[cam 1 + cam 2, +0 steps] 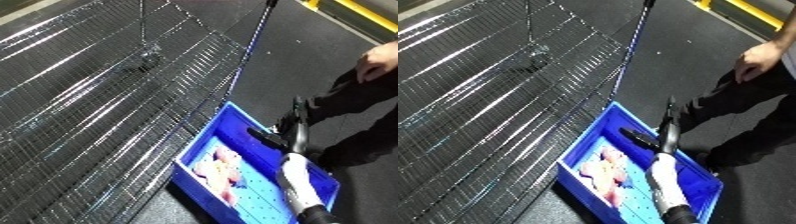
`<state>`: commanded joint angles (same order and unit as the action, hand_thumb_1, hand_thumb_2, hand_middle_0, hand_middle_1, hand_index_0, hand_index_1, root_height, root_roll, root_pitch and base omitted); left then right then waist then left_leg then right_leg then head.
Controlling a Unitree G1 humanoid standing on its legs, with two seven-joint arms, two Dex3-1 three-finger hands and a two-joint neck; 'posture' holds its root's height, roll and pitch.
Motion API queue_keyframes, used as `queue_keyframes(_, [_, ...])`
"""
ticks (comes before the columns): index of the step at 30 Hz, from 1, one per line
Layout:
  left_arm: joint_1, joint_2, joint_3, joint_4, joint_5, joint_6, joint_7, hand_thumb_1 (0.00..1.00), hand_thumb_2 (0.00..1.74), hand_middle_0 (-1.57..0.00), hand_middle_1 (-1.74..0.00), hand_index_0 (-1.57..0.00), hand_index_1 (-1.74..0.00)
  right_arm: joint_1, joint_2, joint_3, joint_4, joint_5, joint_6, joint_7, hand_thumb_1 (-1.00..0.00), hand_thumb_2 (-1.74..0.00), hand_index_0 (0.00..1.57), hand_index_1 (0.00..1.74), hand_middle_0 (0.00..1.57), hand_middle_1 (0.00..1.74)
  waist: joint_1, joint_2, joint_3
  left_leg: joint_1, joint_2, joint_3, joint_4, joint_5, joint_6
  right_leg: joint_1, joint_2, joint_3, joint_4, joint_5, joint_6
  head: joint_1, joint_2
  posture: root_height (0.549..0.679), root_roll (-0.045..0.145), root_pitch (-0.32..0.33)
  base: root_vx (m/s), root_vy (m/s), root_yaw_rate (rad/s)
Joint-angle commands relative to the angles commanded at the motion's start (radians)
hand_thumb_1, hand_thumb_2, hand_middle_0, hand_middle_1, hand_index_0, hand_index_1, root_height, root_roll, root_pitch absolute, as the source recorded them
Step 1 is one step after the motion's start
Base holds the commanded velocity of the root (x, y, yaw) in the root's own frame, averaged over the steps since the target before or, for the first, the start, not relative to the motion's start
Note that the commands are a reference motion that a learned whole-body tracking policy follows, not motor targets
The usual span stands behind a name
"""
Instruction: Pick up the object and place it into the box
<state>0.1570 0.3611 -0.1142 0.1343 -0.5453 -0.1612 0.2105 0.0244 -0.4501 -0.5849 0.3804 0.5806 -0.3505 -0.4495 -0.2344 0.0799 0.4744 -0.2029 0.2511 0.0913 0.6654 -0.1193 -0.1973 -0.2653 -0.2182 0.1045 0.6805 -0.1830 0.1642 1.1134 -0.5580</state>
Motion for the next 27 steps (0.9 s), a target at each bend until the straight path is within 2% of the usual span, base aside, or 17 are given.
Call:
queue_keyframes(10, [0.031, -0.002, 0.026, -0.016, 0.006, 0.022, -0.010, 1.00, 1.74, -1.57, -1.74, -1.57, -1.74, -0.016, 0.005, 0.148, -0.141, -0.084, 0.062, 0.083, 0.00, 0.00, 0.00, 0.00, 0.00, 0.00, 0.059, -0.004, 0.005, -0.010, -0.005, -0.015, -0.002, 0.009, 0.0011, 0.005, -0.0015, -0.016, 0.009, -0.005, 0.0027, -0.122, -0.018, 0.629, 0.074, -0.241, -0.013, -0.005, 0.103])
queue_keyframes(16, [0.049, -0.004, 0.039, -0.043, 0.018, 0.035, -0.016, 1.00, 1.74, -1.57, -1.74, -1.57, -1.74, -0.026, 0.019, 0.214, -0.222, -0.115, 0.086, 0.118, 0.00, 0.00, 0.00, 0.00, 0.00, 0.00, 0.098, -0.010, 0.020, -0.025, -0.007, -0.030, 0.005, 0.015, 0.0019, 0.000, -0.0009, -0.024, 0.030, -0.011, 0.0045, -0.316, -0.074, 0.625, 0.063, -0.248, -0.006, 0.004, 0.135])
queue_keyframes(20, [0.049, -0.008, 0.039, -0.053, 0.026, 0.045, -0.017, 1.00, 1.74, -1.57, -1.74, -1.57, -1.74, -0.029, 0.039, 0.252, -0.269, -0.127, 0.096, 0.136, 0.00, 0.00, 0.00, 0.00, 0.00, 0.00, 0.118, -0.022, 0.030, -0.037, -0.008, -0.041, 0.008, 0.019, 0.0014, -0.004, -0.0004, -0.028, 0.037, -0.012, 0.0056, -0.467, -0.079, 0.623, 0.057, -0.249, -0.014, 0.003, 0.116])
queue_keyframes(22, [0.046, -0.006, 0.040, -0.054, 0.033, 0.050, -0.021, 1.00, 1.74, -1.57, -1.74, -1.57, -1.74, -0.037, 0.050, 0.276, -0.287, -0.135, 0.101, 0.142, 0.00, 0.00, 0.00, 0.00, 0.00, 0.00, 0.129, -0.029, 0.031, -0.043, -0.008, -0.047, 0.006, 0.023, 0.0014, -0.008, -0.0003, -0.031, 0.039, -0.011, 0.0067, -0.559, -0.078, 0.623, 0.055, -0.248, -0.013, 0.003, 0.118])
queue_keyframes(27, [0.037, -0.006, 0.044, -0.050, 0.035, 0.056, -0.024, 1.00, 1.74, -1.57, -1.74, -1.57, -1.74, -0.070, 0.069, 0.339, -0.306, -0.144, 0.110, 0.154, 0.00, 0.00, 0.00, 0.00, 0.00, 0.00, 0.156, -0.042, 0.033, -0.053, -0.011, -0.059, 0.002, 0.029, 0.0017, -0.012, -0.0030, -0.038, 0.041, -0.006, 0.0088, -0.695, -0.068, 0.622, 0.050, -0.247, -0.005, 0.004, 0.091])
